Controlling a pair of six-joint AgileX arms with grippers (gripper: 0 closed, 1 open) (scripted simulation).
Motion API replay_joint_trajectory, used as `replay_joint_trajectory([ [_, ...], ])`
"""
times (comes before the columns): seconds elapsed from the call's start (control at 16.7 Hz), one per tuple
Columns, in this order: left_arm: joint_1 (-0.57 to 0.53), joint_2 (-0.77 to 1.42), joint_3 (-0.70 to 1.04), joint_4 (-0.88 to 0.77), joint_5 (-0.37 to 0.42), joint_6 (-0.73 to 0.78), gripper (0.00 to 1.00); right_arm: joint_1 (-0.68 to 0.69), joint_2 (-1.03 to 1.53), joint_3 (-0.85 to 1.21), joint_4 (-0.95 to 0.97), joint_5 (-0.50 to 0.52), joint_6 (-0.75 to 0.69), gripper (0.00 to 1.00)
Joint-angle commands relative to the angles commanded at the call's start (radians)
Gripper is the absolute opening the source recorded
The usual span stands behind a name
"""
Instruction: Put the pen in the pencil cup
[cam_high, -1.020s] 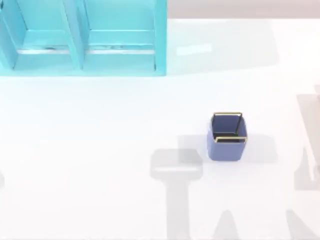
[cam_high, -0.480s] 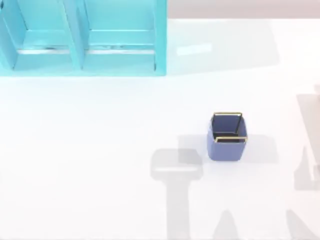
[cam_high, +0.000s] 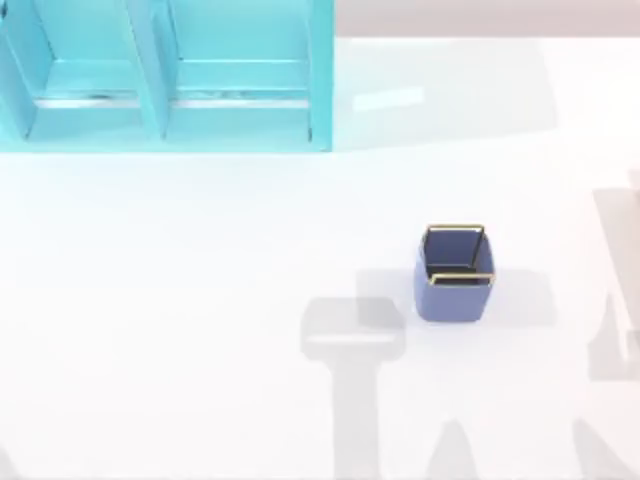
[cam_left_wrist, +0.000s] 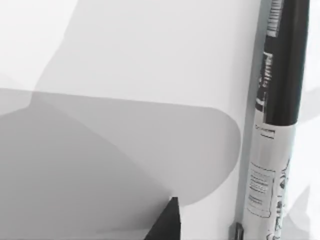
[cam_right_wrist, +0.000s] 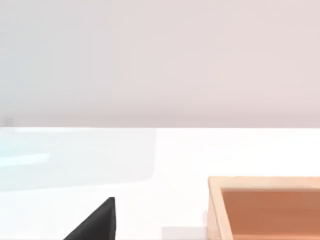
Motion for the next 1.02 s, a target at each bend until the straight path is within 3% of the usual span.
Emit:
replay_joint_trajectory([
  [0.18, 0.000, 0.000, 0.000, 0.000, 0.000, 0.000, 1.00, 0.000, 0.000, 0.000, 0.000, 0.000, 0.000, 1.00],
  [0.96, 0.000, 0.000, 0.000, 0.000, 0.000, 0.000, 0.02, 0.000, 0.000, 0.000, 0.000, 0.000, 0.000, 1.00],
  [1.02, 0.000, 0.000, 0.000, 0.000, 0.000, 0.000, 0.00, 0.000, 0.000, 0.000, 0.000, 0.000, 0.000, 1.00],
])
